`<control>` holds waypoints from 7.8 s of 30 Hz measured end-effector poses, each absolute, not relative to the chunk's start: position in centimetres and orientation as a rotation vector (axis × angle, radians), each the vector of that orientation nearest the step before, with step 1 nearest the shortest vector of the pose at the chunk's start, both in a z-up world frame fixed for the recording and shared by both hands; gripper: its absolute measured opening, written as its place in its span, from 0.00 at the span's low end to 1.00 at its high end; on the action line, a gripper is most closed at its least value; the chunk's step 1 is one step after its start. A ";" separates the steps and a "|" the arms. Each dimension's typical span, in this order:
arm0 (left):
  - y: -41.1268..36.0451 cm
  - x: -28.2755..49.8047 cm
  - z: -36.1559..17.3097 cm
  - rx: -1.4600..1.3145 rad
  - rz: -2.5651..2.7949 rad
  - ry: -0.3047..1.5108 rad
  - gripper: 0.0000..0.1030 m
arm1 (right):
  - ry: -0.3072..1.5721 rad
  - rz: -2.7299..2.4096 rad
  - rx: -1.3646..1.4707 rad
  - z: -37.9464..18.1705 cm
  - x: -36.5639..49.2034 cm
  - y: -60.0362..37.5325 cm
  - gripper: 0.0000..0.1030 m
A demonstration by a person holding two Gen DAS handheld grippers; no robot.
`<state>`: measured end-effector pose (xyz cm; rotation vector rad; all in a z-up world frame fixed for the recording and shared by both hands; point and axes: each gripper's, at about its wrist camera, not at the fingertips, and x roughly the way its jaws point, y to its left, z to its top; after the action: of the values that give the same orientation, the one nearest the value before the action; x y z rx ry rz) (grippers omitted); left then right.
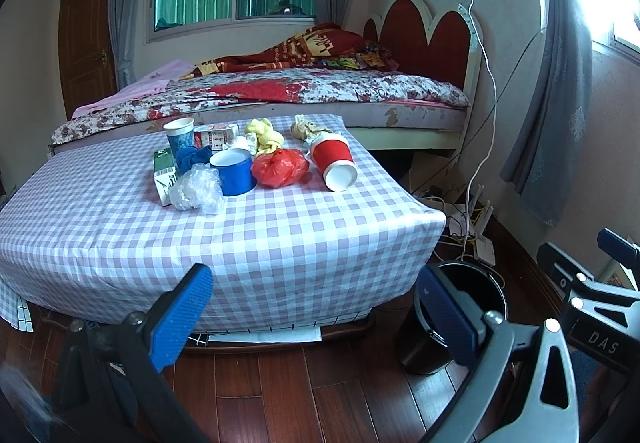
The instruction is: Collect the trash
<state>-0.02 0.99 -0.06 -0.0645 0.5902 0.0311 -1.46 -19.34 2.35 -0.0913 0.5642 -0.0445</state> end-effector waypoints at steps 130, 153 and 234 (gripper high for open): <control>13.5 14.5 -3.0 -0.161 0.179 0.598 0.50 | 0.629 0.329 -0.092 -1.2 17.9 -10.2 0.57; -6.3 11.6 -3.0 -0.032 -0.283 0.592 0.50 | 0.636 0.116 -0.054 -2.5 7.8 -26.8 0.57; 5.9 7.7 -2.0 -0.149 0.036 0.601 0.99 | 0.714 0.243 -0.133 -0.9 9.7 -13.3 0.99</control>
<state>7.74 5.90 -1.97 -0.1485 0.6009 0.0357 9.73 -13.25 -0.85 -0.1327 0.7136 0.2431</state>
